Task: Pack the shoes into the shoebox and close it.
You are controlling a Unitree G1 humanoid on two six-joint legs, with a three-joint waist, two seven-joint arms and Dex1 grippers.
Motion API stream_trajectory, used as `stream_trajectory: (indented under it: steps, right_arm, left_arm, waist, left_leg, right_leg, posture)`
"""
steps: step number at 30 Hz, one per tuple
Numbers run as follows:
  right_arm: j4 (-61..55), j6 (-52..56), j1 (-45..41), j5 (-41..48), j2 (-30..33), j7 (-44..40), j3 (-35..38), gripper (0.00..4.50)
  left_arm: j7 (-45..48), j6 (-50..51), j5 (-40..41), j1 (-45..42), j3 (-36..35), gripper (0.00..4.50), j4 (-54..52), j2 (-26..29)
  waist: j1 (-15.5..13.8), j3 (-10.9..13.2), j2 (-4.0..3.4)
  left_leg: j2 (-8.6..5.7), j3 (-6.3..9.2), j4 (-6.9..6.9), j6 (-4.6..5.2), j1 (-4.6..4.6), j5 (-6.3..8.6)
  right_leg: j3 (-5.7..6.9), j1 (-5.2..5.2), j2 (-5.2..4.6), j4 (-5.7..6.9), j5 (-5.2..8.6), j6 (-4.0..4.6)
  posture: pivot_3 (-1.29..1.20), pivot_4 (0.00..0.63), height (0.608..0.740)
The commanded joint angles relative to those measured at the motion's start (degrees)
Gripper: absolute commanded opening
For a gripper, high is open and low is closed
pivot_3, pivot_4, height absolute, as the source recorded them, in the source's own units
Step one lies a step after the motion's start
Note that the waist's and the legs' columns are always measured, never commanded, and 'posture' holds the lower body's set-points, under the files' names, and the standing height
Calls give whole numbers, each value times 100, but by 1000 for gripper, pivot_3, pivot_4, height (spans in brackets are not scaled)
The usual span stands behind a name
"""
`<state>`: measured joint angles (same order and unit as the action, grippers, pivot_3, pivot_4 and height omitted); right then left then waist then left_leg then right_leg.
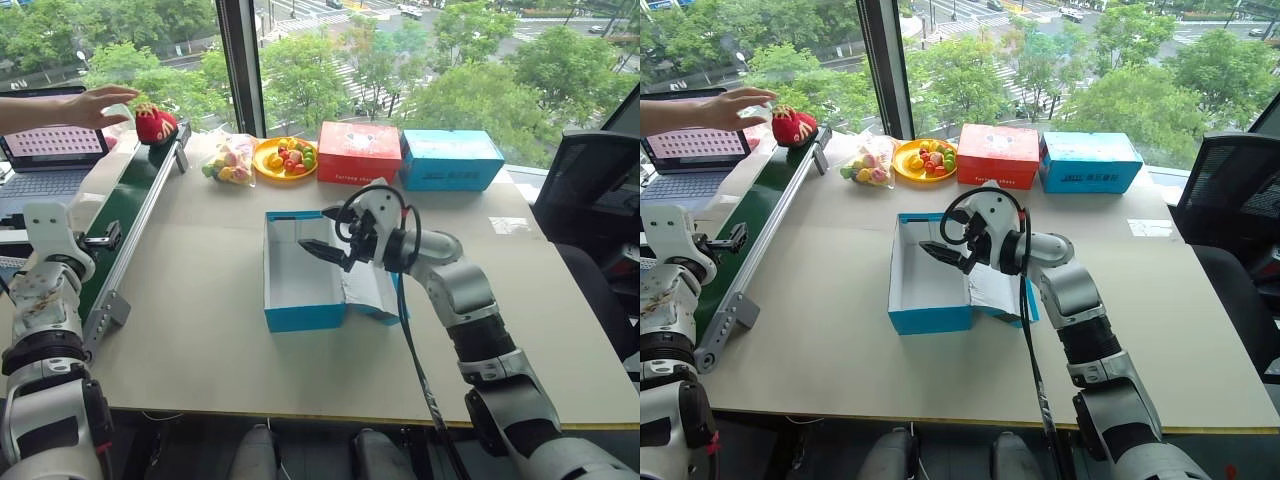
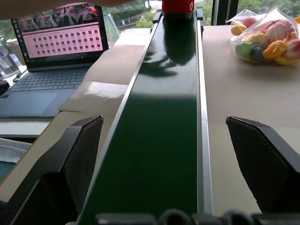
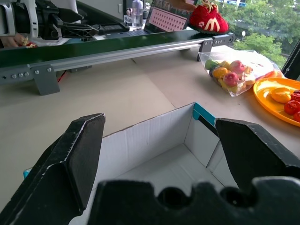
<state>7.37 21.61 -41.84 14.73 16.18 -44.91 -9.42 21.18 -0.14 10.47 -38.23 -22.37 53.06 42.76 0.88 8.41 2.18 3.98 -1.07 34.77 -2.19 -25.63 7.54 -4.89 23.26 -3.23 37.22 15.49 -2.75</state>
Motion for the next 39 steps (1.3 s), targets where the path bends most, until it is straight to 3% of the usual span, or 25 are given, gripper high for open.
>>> stream_trajectory:
  steps: [1,39]
  right_arm:
    - [-201,-129,-3,55,67,-18,179,4452]
    - [-759,399,204,151,258,-45,206,4452]
  left_arm:
    - [8,-209,77,-122,-65,4500,19,61]
    - [292,-456,347,-393,-304,4500,1252,241]
  waist:
    - [-1,0,0]
    - [-3,0,1]
  left_leg:
    - [0,0,0,0,0,0]
    - [0,0,0,0,0,0]
  right_leg:
    - [0,0,0,0,0,0]
    - [2,0,0,0,0,0]
  posture:
    - [0,150,740]
    - [0,150,740]
